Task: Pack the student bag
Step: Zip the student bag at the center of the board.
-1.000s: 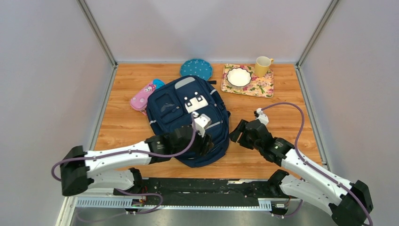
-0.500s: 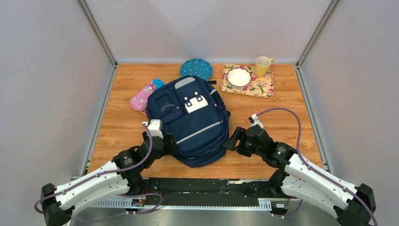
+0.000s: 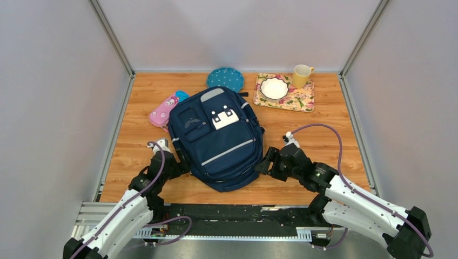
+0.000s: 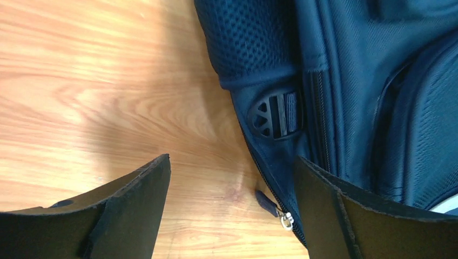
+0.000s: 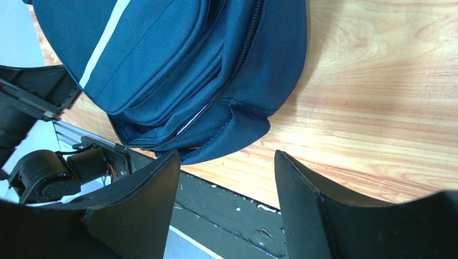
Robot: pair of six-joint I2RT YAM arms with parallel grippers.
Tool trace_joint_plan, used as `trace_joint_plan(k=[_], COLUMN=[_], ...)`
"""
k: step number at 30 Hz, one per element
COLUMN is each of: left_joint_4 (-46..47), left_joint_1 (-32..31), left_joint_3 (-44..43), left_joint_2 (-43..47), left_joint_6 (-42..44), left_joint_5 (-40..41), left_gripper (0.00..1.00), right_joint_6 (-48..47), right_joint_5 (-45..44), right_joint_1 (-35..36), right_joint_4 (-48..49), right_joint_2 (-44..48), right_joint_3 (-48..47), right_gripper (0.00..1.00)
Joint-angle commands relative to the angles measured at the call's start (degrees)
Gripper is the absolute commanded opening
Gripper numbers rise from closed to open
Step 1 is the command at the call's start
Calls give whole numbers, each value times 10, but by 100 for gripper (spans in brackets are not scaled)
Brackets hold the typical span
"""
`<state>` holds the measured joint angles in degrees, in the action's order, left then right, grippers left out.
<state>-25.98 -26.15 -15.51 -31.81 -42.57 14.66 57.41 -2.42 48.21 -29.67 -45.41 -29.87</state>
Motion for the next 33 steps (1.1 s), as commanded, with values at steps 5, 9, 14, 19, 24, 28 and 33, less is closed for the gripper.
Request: trace_joint_plan(k=[5,9,14,19,24,28,33], left_joint_4=[209,233,275,340,356,402,438], left_joint_1=[28,28,28,15,-61,-151,-199], left_joint_3=[112,131,146,149,103,38,-26], left_joint_2=[16,16,12,-5,-59,-152,-253], left_joint_6=[-68,-88,-113,-148,-154,-152,-136], left_joint_5=[-165,-166,-210,-260,-224,-197,-212], left_gripper=[71,47,5,0,0,0,0], right_joint_6=[3,-3,-4,-20,-39,-43,-32], right_joint_5=[38,45,45,64,-14,-134,-216], right_joint_1=[3,3,3,9,92,214,302], right_joint_4=[39,34,23,40,45,35,51], right_joint_2=[11,15,29,36,43,16,-20], right_joint_3=[-1,-2,-1,-7,-27,-55,-56], right_gripper=[66,65,64,62,62,60,54])
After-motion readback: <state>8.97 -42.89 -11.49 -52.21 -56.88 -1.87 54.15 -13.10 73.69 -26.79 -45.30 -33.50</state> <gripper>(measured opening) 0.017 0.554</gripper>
